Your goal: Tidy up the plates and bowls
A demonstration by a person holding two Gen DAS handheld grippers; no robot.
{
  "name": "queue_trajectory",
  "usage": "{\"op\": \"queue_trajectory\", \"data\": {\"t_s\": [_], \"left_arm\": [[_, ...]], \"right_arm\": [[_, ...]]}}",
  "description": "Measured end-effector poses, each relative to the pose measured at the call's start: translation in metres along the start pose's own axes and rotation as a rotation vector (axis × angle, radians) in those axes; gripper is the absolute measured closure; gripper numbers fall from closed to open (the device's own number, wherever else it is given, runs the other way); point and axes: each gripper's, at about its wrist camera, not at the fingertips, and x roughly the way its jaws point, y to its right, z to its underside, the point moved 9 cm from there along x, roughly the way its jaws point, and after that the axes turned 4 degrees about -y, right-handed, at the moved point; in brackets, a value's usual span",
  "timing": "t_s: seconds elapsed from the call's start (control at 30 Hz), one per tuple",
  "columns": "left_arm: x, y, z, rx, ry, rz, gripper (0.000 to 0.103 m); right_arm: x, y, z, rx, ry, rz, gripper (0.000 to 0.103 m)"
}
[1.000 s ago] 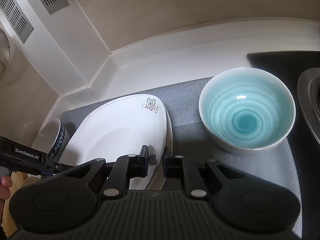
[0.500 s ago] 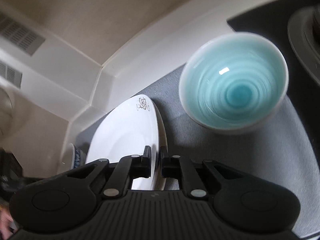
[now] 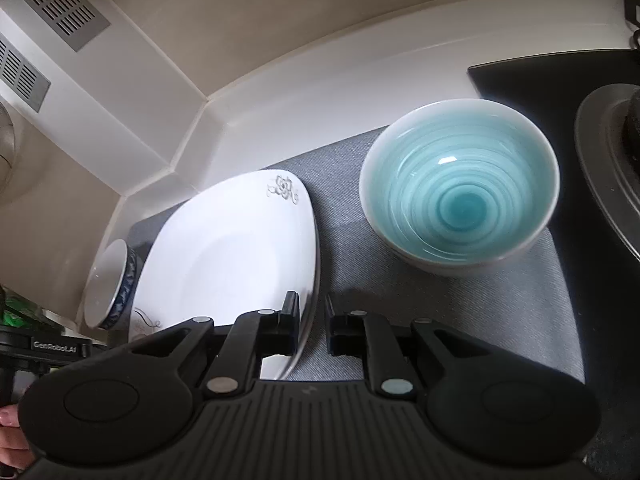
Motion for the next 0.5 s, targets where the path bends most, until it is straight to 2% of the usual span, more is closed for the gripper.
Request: {"op": "queue_trajectory", "data": {"t_s": [0.37,0.5], "left_arm": [[-0.002,0.000,-0.002,0.042,0.017,-0.015,0.082],[-0.006,0.002,0.002,0.037,0.009,-0.008,0.082]], "right_arm": [[0.002,-0.003,0.003,-0.039,0.009,0.021,0.088],[-0.008,-0.008,0.008,-0.055,0.015,0.065,0.087]]}}
